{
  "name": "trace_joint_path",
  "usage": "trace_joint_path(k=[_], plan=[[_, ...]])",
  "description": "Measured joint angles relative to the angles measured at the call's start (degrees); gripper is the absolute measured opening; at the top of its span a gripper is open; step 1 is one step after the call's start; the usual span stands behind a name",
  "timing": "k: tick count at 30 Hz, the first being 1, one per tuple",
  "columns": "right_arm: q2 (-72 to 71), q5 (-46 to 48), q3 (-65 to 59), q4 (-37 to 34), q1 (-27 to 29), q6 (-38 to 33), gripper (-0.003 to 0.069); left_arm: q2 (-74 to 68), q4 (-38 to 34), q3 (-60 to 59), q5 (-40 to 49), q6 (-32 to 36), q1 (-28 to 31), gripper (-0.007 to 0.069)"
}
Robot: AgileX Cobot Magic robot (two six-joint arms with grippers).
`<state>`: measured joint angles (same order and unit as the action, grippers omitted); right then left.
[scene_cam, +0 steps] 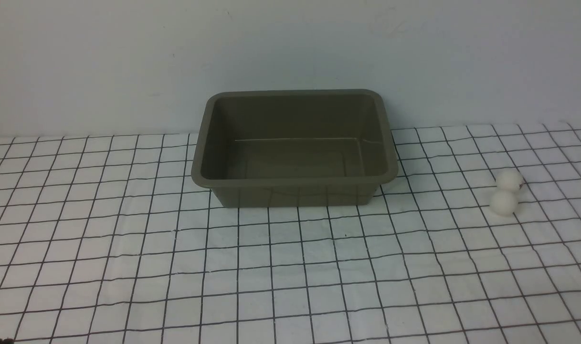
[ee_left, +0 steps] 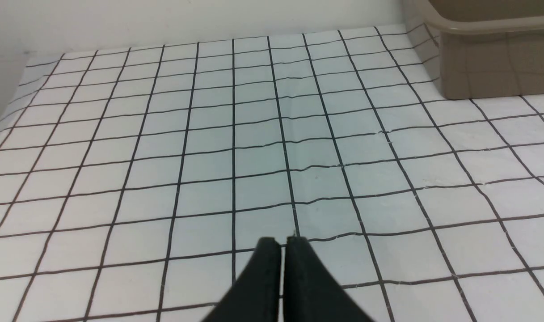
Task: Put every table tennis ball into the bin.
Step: Use the right arm to clamp the table tennis ball closest to it
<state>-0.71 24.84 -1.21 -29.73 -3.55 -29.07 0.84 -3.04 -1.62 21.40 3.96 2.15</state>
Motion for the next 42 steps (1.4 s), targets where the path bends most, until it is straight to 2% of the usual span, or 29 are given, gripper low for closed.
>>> trace_joint_path(k=[21, 25, 28, 36, 42], plan=[[0.00, 0.00, 0.00, -0.88, 0.00, -0.37, -0.0018, 0.00, 0.00, 0.00, 0.00, 0.00, 0.00, -0.0005], [0.00, 0.07, 0.00, -9.21, 0.00, -0.42, -0.0018, 0.00, 0.00, 0.00, 0.00, 0.00, 0.00, -0.0005], [0.00, 0.07, 0.00, -19.44, 0.00, -0.42, -0.0018, 0.00, 0.00, 0.00, 0.00, 0.00, 0.00, -0.0005], [0.00, -0.10, -0.24, -35.08, 0.00, -0.42, -0.0018, 0.00, 0.00, 0.00, 0.00, 0.00, 0.00, -0.0005], [0.00, -1.33, -0.45, -50.45, 0.00, -0.42, -0.0018, 0.00, 0.00, 0.00, 0.00, 0.00, 0.00, -0.0005]])
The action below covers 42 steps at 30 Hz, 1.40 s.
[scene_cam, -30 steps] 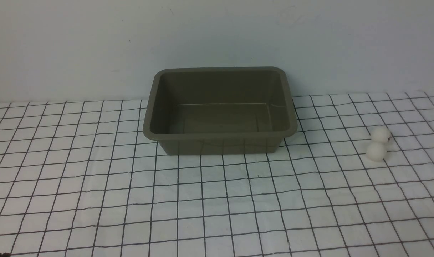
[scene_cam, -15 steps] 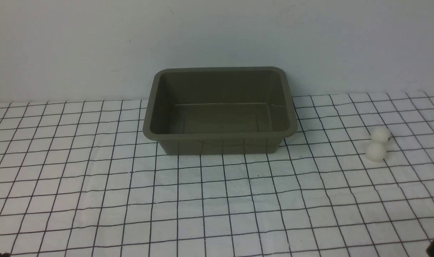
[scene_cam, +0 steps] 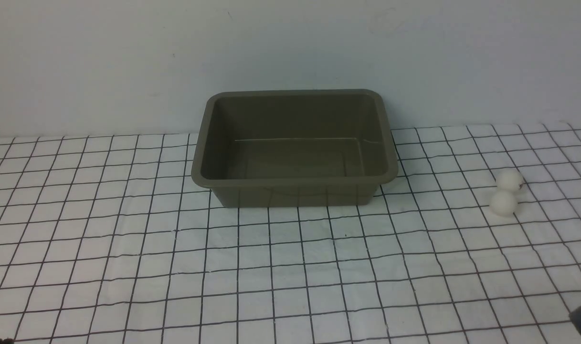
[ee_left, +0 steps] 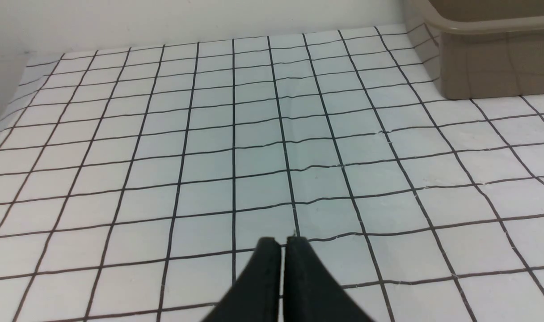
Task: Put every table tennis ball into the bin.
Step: Use the right arm to clamp the table tennis ball closest to it
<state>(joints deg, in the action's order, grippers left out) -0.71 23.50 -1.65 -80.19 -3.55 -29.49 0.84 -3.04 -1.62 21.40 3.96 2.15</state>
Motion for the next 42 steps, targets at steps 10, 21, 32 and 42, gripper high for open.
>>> trace_joint_path(k=[10, 21, 32, 42], plan=[[0.00, -10.50, 0.00, -14.04, 0.00, -2.80, -0.0018, 0.00, 0.00, 0.00, 0.00, 0.00, 0.00, -0.0005], [0.00, -2.10, 11.78, -14.81, 0.00, -25.85, -0.0018, 0.00, 0.00, 0.00, 0.00, 0.00, 0.00, -0.0005], [11.81, 13.44, 28.95, 6.28, 0.00, -33.98, -0.0018, 0.00, 0.00, 0.00, 0.00, 0.00, 0.00, -0.0005], [30.32, 25.24, 32.99, 40.85, -0.04, -2.47, -0.0018, 0.00, 0.00, 0.00, 0.00, 0.00, 0.00, -0.0005]])
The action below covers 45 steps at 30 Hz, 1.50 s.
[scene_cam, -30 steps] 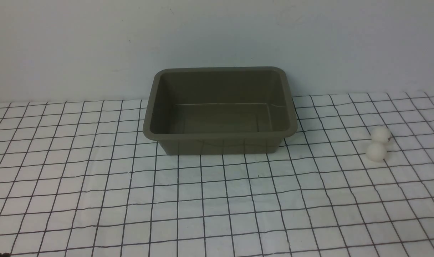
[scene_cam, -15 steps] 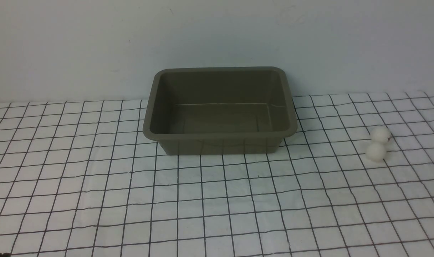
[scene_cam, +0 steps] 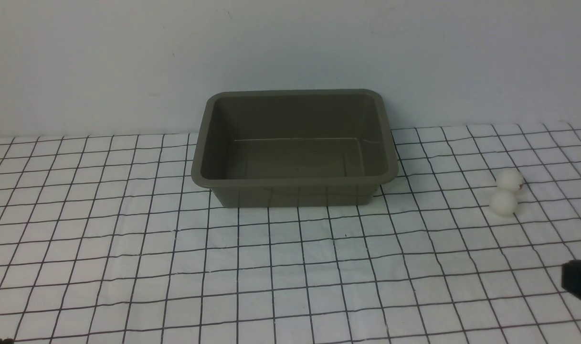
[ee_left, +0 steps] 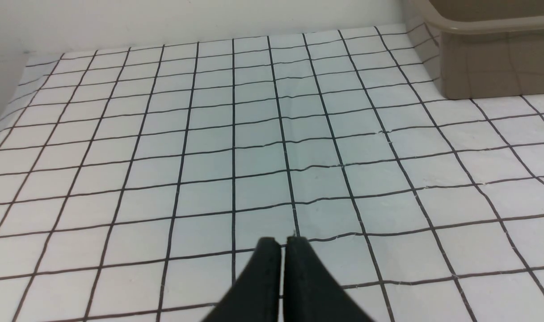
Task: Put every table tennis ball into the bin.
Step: Use the right arm to clamp the table tennis ball closest to it
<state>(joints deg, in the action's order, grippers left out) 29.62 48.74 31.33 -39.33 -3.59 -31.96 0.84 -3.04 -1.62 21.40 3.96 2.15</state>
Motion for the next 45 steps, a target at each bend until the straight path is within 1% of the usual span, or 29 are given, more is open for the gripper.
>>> trace_joint_path(k=[2, 3, 4, 6, 7, 11, 16, 24, 27, 34, 36, 40, 45], plan=[[3.65, 0.05, 1.09, 10.77, 0.00, 9.26, -0.0018, 0.00, 0.00, 0.00, 0.00, 0.00, 0.00, -0.0005], [5.41, 0.05, 1.92, 14.74, 0.00, 13.82, -0.0018, 0.00, 0.00, 0.00, 0.00, 0.00, 0.00, -0.0005], [6.42, 0.05, 2.48, 18.69, 0.00, 16.49, -0.0018, 0.00, 0.00, 0.00, 0.00, 0.00, 0.00, -0.0005], [10.13, 0.05, 5.15, 28.78, 0.00, 25.93, -0.0018, 0.00, 0.00, 0.00, 0.00, 0.00, 0.00, -0.0005], [11.77, 0.05, 6.87, 33.90, 0.00, 29.49, -0.0018, 0.00, 0.00, 0.00, 0.00, 0.00, 0.00, -0.0005], [16.18, 0.05, 12.69, 39.84, 0.00, 34.06, -0.0018, 0.00, 0.00, 0.00, 0.00, 0.00, 0.00, -0.0005], [23.24, 1.08, 20.18, 40.08, -0.02, 34.10, -0.0018, 0.00, 0.00, 0.00, 0.00, 0.00, 0.00, -0.0005], [42.46, 5.86, 31.80, 39.33, -0.02, 33.82, -0.0018, 0.00, 0.00, 0.00, 0.00, 0.00, 0.00, -0.0005], [46.56, 6.48, 34.31, 39.33, -0.02, 33.82, -0.0018, 0.00, 0.00, 0.00, 0.00, 0.00, 0.00, -0.0005], [62.27, 7.76, 45.70, 38.93, -0.02, 33.87, -0.0018, 0.00, -0.06, 0.00, 0.00, 0.00, 0.00, -0.0005], [64.21, 7.82, 47.40, 38.87, -0.02, 33.87, -0.0018, 0.00, -0.06, 0.00, 0.00, 0.00, 0.00, -0.0005], [66.96, 6.81, 49.20, 38.27, -0.02, 33.87, -0.0018, 0.00, -0.06, 0.00, 0.00, 0.00, 0.00, -0.0005], [68.80, 0.52, 49.90, 38.54, -0.02, 32.43, -0.0014, 0.00, -0.06, 0.00, 0.00, 0.00, 0.00, -0.0005]])
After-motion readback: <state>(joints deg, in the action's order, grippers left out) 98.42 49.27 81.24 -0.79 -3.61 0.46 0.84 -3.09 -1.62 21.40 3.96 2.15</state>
